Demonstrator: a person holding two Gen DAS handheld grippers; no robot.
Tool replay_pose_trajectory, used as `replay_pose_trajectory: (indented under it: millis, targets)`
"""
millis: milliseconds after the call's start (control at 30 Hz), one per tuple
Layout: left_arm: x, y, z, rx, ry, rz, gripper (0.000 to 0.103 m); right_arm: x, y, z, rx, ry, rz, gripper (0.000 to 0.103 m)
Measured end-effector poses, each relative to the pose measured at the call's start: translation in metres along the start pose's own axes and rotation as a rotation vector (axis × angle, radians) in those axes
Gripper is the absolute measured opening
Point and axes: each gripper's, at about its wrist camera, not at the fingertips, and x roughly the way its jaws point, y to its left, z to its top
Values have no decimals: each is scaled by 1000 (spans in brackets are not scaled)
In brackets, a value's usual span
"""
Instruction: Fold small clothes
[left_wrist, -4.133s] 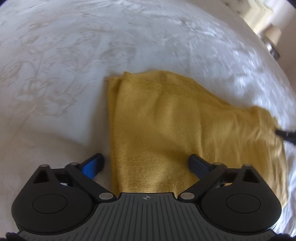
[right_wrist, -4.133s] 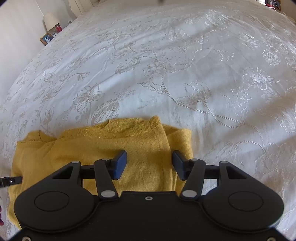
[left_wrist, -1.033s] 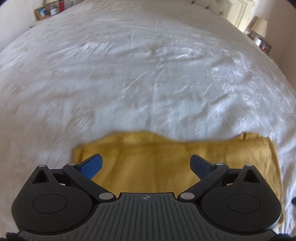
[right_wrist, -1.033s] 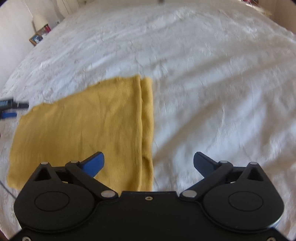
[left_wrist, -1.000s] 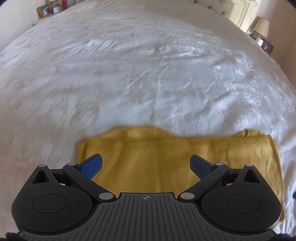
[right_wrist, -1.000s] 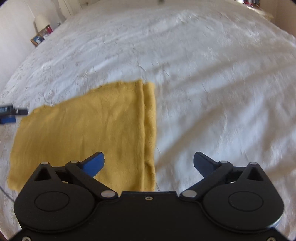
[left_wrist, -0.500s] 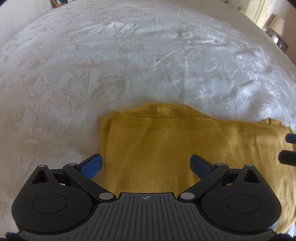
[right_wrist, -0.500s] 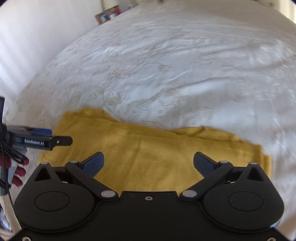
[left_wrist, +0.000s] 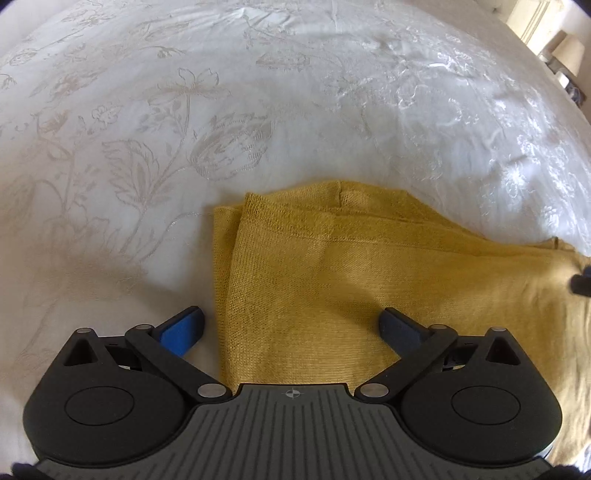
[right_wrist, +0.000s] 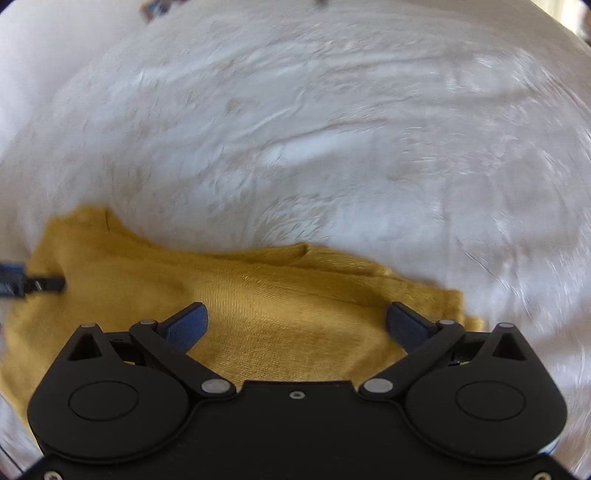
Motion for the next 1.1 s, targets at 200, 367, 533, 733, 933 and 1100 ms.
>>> replay_pose_trajectory:
  millis: [200, 367, 533, 733, 933, 1100]
  targets:
    - [-33, -28, -5, 32, -61, -59, 103, -48, -41, -44, 189, -53, 19, 102]
    - [-43, -63, -19, 56, -48, -148, 103, -64, -60, -87, 277, 3, 16, 102]
    - [-31, -95, -36, 89, 12, -183, 103, -70, -66, -114, 340, 32, 75, 102]
    - [-8, -118, -37, 97, 60, -149, 103, -55, -67, -112, 349, 47, 168, 102]
    - [13, -125, -16, 90, 69, -87, 103, -31, -73, -102, 366, 74, 233, 103]
    - [27, -128, 4, 55, 78, -29, 103, -26, -77, -97, 362, 74, 260, 103]
